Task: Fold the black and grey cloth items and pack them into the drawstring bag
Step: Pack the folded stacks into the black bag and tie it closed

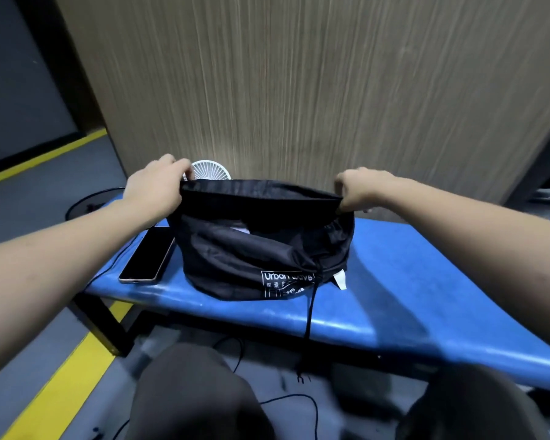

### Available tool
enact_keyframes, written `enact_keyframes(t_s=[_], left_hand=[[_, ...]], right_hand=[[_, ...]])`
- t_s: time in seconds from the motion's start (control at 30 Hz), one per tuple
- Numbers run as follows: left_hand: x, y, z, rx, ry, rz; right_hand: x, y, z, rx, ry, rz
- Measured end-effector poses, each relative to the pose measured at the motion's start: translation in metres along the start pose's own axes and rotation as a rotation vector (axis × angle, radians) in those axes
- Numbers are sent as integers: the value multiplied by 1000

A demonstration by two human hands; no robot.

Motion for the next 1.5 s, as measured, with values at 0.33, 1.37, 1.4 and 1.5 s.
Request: enact_keyframes(t_s=[0.33,1.37,1.4,1.5], left_hand=[[0,17,-64,231,213,92],[31,65,-166,300,41,1004],[30,65,-164,267,85,1017],[21,64,-160,211,246,1033]], right_hand=[[-30,13,-16,115,-692,57],[-30,39,-28,143,-989,-128],[-30,40,-27,134,-975,-122],[-26,41,-21,89,-942,-91]])
Point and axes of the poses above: each hand's wrist, its own y-axis away from the middle knuckle, its own x-axis out of the palm, z = x × y, the point moved 2 cm from there along -y, towards the middle knuckle, and after that the axes turned 12 degrees about -z, right-handed, at the moved point
